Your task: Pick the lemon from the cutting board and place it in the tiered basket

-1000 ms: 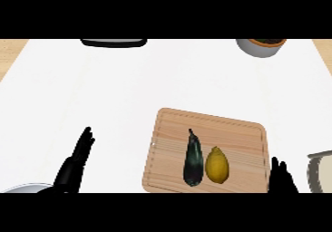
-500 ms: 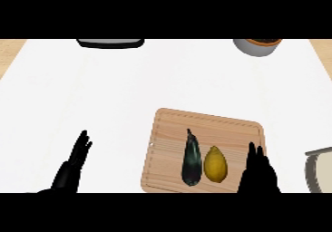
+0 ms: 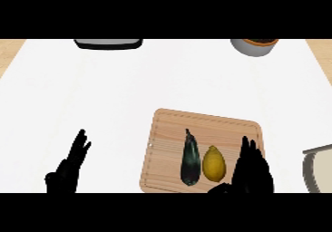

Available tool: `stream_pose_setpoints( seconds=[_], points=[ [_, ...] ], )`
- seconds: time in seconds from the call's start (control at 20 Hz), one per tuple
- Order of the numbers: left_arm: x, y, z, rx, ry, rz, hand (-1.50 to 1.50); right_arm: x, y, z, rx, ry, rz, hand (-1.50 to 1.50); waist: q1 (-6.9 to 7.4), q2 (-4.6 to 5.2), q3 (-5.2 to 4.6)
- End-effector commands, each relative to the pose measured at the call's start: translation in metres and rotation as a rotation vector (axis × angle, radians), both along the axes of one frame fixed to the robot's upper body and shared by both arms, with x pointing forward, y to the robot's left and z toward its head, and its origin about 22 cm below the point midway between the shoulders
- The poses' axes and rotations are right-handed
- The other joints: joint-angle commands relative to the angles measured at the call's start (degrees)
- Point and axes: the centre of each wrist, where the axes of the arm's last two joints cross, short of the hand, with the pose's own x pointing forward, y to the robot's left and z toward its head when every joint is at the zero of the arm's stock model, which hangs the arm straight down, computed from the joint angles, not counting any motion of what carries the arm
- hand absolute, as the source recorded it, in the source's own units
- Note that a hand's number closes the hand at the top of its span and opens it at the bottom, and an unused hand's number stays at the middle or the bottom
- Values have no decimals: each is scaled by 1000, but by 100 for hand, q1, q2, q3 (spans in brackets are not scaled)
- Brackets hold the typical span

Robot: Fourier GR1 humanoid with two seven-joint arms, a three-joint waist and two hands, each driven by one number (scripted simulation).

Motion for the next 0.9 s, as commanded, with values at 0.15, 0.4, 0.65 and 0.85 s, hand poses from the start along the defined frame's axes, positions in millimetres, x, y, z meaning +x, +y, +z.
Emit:
stream_pose_setpoints(
  seconds=[0.15,0.4,0.65,0.85],
  points=[
    [16,-2,1,2,52,37,0,17,0,7,-13,166,-158,-150,-86,12,-58],
    [21,1,2,5,49,33,0,25,-4,-2,37,217,-176,-150,-101,18,-60],
    [17,4,10,-9,52,40,0,28,0,-20,62,233,-206,-150,-49,3,-49],
    [21,-15,6,0,49,13,0,36,9,-25,68,219,-197,-150,-52,11,-52]
  ],
)
